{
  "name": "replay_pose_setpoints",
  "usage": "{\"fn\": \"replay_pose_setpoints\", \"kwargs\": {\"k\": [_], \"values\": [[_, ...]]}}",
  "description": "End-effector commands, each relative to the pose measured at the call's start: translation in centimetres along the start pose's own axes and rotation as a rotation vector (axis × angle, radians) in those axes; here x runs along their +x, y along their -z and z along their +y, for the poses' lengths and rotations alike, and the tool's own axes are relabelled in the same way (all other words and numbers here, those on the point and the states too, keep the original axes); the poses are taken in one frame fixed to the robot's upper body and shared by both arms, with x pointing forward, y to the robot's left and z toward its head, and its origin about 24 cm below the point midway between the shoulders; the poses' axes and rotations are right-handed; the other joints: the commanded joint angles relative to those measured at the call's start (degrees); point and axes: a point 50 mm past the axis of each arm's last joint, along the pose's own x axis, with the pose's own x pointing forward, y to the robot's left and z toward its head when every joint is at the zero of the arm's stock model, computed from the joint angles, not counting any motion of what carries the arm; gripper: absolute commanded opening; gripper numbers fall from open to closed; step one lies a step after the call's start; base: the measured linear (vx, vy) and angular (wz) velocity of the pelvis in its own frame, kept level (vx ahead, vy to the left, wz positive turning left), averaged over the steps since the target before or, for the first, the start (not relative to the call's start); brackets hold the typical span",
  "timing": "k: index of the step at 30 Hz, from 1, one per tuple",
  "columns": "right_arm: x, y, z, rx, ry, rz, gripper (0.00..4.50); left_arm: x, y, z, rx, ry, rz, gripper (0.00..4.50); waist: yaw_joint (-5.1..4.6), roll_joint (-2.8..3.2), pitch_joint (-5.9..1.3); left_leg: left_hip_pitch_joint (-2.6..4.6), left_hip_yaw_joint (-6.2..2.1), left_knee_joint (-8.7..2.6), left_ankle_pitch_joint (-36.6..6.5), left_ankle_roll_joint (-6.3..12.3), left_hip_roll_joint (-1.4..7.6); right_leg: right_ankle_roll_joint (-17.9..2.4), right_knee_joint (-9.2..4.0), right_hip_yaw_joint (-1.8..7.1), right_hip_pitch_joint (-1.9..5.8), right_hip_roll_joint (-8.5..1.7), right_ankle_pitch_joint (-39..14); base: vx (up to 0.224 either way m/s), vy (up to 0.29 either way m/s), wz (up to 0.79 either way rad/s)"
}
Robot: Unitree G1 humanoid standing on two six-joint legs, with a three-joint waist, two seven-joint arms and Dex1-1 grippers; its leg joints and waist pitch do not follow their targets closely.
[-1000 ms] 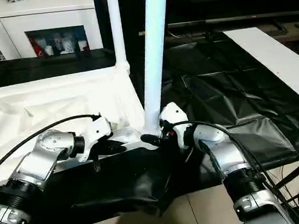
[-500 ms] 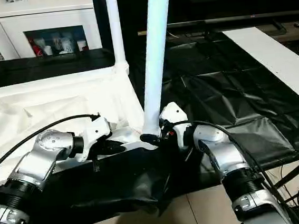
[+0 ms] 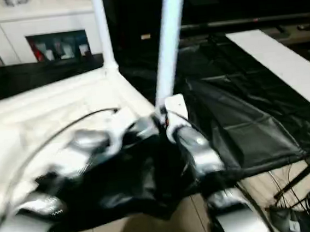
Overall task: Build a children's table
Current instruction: Rotate leg to tighten
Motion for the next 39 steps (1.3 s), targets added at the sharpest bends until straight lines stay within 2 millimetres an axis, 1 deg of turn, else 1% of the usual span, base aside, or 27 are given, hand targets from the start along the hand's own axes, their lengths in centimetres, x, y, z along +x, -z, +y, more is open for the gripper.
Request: {"fn": "replay_pose_setpoints", "kwargs": {"k": [1,4,6,7,8,9,12,13,14,15,16,17,18,19,20,22,24,25,26,27,28,30,31,33,35,37,39], "values": [[-0.1,2.5,1.3,0.07,-0.017,0.113,2.69,0.5,0.7,0.0,-0.056,-0.06,-0.006,0.0,-0.47,-0.35,-2.27,1.65,-1.35,-4.92,-31.0,-0.5,1.62,-5.3,-5.46,0.81,0.18,-2.63,-32.5,0.0,0.0,0.0],[-0.1,1.9,1.6,0.067,-0.083,0.068,2.69,0.2,1.0,0.1,-0.017,-0.034,0.0,0.0,-0.44,-0.37,-2.27,1.33,-1.62,-5.14,-31.4,0.42,1.64,-4.1,-5.74,0.63,0.39,-3.07,-34.5,0.0,0.0,0.0],[-0.1,1.6,1.6,0.069,-0.1,0.048,2.69,0.1,1.2,0.2,-0.008,-0.028,0.004,0.0,-0.4,-0.36,-2.41,1.14,-1.61,-5.22,-30.5,0.54,1.69,-4.3,-5.6,0.75,0.55,-3.18,-33.4,0.0,0.0,0.0],[-0.3,0.8,1.2,0.077,-0.144,-0.012,3.25,-0.4,1.5,0.6,0.015,-0.018,0.015,0.0,-0.2,-0.52,-2.49,1.13,-1.43,-5.21,-29.6,0.96,1.74,-4.8,-5.59,0.87,0.57,-3.25,-32.3,0.0,0.0,0.0],[-0.3,0.8,1.2,0.077,-0.144,-0.012,3.39,-0.4,1.5,0.6,0.015,-0.018,0.015,0.0,-0.04,-0.57,-2.6,1.03,-1.3,-5.23,-28.3,1.43,1.88,-5.4,-5.41,1.11,0.69,-3.42,-30.7,0.0,0.0,0.0],[-0.5,0.1,0.4,0.045,-0.158,-0.048,3.39,-0.9,1.8,0.9,0.033,0.007,0.013,0.0,0.14,-0.69,-2.64,0.64,-1.09,-5.3,-26.2,1.99,1.86,-6.2,-5.18,1.24,1.01,-3.34,-28.4,0.0,0.0,0.0],[-0.8,-0.6,-0.6,0.025,-0.194,-0.074,3.58,-1.4,2.1,1.1,0.066,0.046,0.009,0.0,0.3,-0.86,-2.8,0.05,-0.8,-5.35,-21.9,2.9,1.94,-7.5,-4.54,1.49,1.57,-3.33,-24.1,0.0,0.0,0.0],[-1.2,-0.9,-1.1,-0.002,-0.24,-0.075,3.73,-1.7,2.3,1.3,0.079,0.062,0.011,0.0,0.52,-0.89,-2.83,0.15,-0.67,-5.31,-20.5,3.45,1.94,-7.9,-4.5,1.48,1.66,-3.25,-23.2,0.0,0.0,0.0],[-1.4,-1.0,-1.4,-0.022,-0.273,-0.074,3.84,-2.0,2.5,1.4,0.086,0.071,0.014,0.0,0.68,-0.91,-2.8,0.34,-0.49,-5.1,-19.8,3.73,2.01,-8.5,-4.39,1.64,1.41,-3.26,-22.8,0.0,0.0,0.0],[-1.8,-1.1,-1.8,-0.052,-0.319,-0.07,3.84,-2.3,2.6,1.5,0.098,0.095,0.011,0.0,0.82,-0.9,-2.71,0.4,-0.39,-5.0,-19.9,3.81,2.08,-8.7,-4.41,1.73,1.29,-3.25,-23.4,0.0,0.0,0.0],[-2.4,-1.1,-2.4,-0.108,-0.385,-0.062,3.84,-2.7,2.8,1.7,0.102,0.117,0.017,0.0,1.07,-0.87,-2.89,0.4,-0.4,-4.9,-19.2,3.87,2.26,-8.7,-4.18,1.75,1.52,-3.33,-22.8,0.0,0.0,0.0],[-3.2,-1.1,-3.0,-0.176,-0.456,-0.053,3.84,-3.3,3.0,1.8,0.121,0.162,0.011,0.0,1.06,-0.88,-2.94,0.37,-0.35,-4.9,-18.6,3.93,2.33,-9.1,-4.01,1.79,1.51,-3.28,-21.8,0.0,0.0,0.0],[-3.2,-1.0,-3.0,-0.18,-0.461,-0.052,3.84,-3.3,3.0,1.8,0.122,0.166,0.011,0.0,1.18,-0.98,-2.97,0.16,-0.25,-4.8,-17.1,4.22,2.33,-9.7,-3.77,1.76,1.65,-3.15,-19.7,0.05,-0.028,0.05],[-4.2,-0.9,-3.8,-0.244,-0.544,-0.036,3.84,-4.1,3.2,1.6,0.154,0.245,0.002,0.0,1.37,-0.99,-3.06,0.23,-0.17,-4.61,-16.2,4.62,2.32,-10.7,-3.44,1.79,1.68,-3.13,-17.4,0.062,-0.024,0.05],[-4.6,-0.8,-4.1,-0.271,-0.579,-0.03,3.84,-4.5,3.2,1.5,0.176,0.292,-0.009,0.0,1.37,-0.99,-3.06,0.23,-0.17,-4.61,-16.2,4.62,2.32,-10.7,-3.44,1.79,1.68,-3.13,-17.4,0.062,-0.024,0.05],[-5.5,-0.6,-4.4,-0.314,-0.673,-0.004,3.84,-5.3,3.5,1.4,0.164,0.369,-0.001,0.0,1.52,-1.22,-3.09,-0.09,0.01,-4.21,-13.8,5.7,2.27,-12.3,-2.62,2.0,1.85,-3.04,-13.5,0.077,-0.023,0.06],[-6.2,-0.5,-4.5,-0.35,-0.744,0.018,3.84,-5.9,3.6,1.4,0.185,0.415,0.002,0.0,1.6,-1.06,-3.72,-0.15,0.14,-3.64,-8.8,7.05,2.21,-14.6,-1.45,1.93,2.31,-2.96,-5.6,0.081,-0.022,0.03],[-6.6,-0.4,-4.5,-0.369,-0.784,0.035,3.84,-6.2,3.6,1.5,0.196,0.438,0.002,0.0,1.72,-1.08,-4.0,-0.29,0.17,-3.2,-4.4,8.73,2.07,-16.1,-0.56,1.79,2.56,-2.67,1.5,0.063,-0.018,-0.01],[-6.9,-0.2,-4.5,-0.385,-0.818,0.052,3.84,-6.5,3.7,1.5,0.201,0.457,0.0,0.0,1.82,-1.02,-3.88,-0.38,0.33,-2.92,-2.1,10.09,2.02,-17.3,-0.23,1.74,2.51,-2.65,5.7,0.063,-0.018,-0.01],[-7.1,-0.2,-4.5,-0.401,-0.842,0.064,3.84,-6.8,3.6,1.6,0.199,0.479,-0.005,0.0,1.95,-1.02,-3.86,-0.26,0.35,-2.86,-1.6,10.49,2.13,-17.7,-0.15,1.65,2.5,-2.63,6.3,0.0,0.0,0.0],[-7.2,-0.2,-4.5,-0.407,-0.851,0.07,3.84,-7.0,3.6,1.6,0.198,0.494,-0.008,0.0,2.21,-0.88,-3.78,-0.17,0.42,-2.82,-1.7,10.71,2.33,-18.2,-0.05,1.54,2.52,-2.69,6.0,0.0,0.0,0.0],[-7.1,-0.4,-4.2,-0.403,-0.875,0.057,3.84,-7.4,3.5,1.5,0.203,0.531,-0.014,0.0,2.44,-0.83,-3.52,0.02,0.52,-3.0,-3.7,9.95,2.66,-18.1,-0.35,1.44,2.34,-2.8,2.0,0.0,0.0,0.0],[-7.0,-0.6,-3.9,-0.395,-0.884,0.043,3.84,-7.5,3.5,1.4,0.202,0.549,-0.014,0.0,2.57,-0.68,-3.31,0.28,0.69,-3.24,-6.8,8.23,2.92,-17.6,-0.79,1.46,2.12,-2.83,-3.1,0.0,0.0,0.0],[-7.0,-0.7,-3.8,-0.396,-0.886,0.038,3.84,-7.5,3.5,1.4,0.204,0.552,-0.014,0.0,2.57,-0.84,-3.1,0.36,0.77,-3.44,-9.1,6.87,3.0,-16.8,-1.11,1.49,1.97,-2.81,-6.5,0.0,0.0,0.0],[-6.9,-0.8,-3.5,-0.4,-0.898,0.039,3.84,-7.7,3.4,1.3,0.208,0.566,-0.018,0.0,2.54,-1.0,-2.95,0.59,0.84,-3.75,-12.4,4.5,3.1,-15.0,-1.54,1.64,1.79,-3.03,-11.5,0.0,0.0,0.0],[-6.9,-0.7,-3.4,-0.405,-0.91,0.044,3.84,-7.8,3.4,1.2,0.208,0.579,-0.021,0.0,2.41,-1.04,-2.88,0.65,0.79,-3.91,-13.7,3.13,3.05,-13.8,-1.71,1.86,1.63,-3.03,-13.4,0.0,0.0,0.0],[-6.9,-0.7,-3.4,-0.406,-0.915,0.047,3.84,-7.8,3.4,1.2,0.207,0.579,-0.021,0.0,2.41,-1.13,-2.89,0.59,0.79,-3.87,-13.5,2.92,2.97,-13.6,-1.62,1.96,1.64,-2.98,-13.0,0.0,0.0,0.0]]}}
